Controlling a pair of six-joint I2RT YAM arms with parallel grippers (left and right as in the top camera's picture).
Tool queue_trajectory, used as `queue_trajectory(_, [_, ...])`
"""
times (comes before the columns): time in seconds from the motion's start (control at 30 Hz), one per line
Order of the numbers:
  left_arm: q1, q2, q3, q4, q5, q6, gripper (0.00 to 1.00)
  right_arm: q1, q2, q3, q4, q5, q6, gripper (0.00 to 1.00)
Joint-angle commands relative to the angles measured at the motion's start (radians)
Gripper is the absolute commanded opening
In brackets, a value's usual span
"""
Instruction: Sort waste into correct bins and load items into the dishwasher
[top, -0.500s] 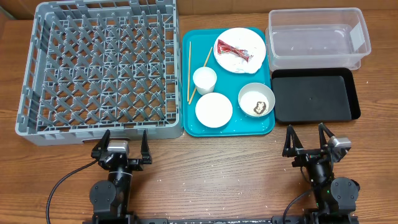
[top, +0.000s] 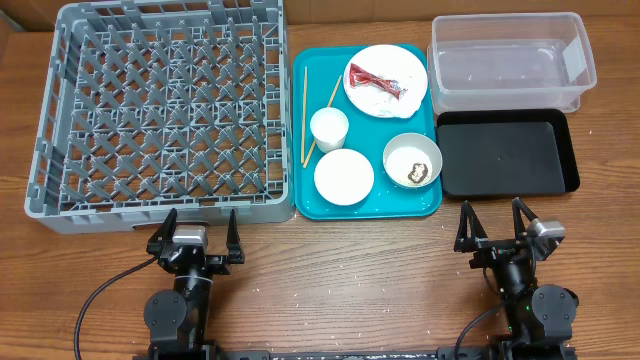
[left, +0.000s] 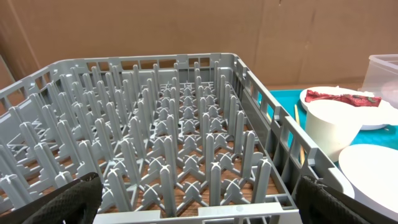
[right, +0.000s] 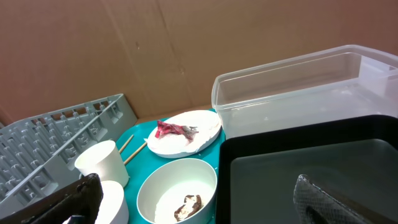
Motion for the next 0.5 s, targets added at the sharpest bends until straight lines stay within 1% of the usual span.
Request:
queue_trajectory(0.0, [0.007,-0.011,-0.004,-0.003,-0.008,0.012,1.0,0.008,-0.008,-0.011,0.006,-0.005,-0.003,1.0])
queue_trajectory(0.47, [0.007,-0.011,-0.004,-0.003,-0.008,0.012,1.0,0.008,-0.008,-0.011,0.012,-0.006,-0.003,1.0])
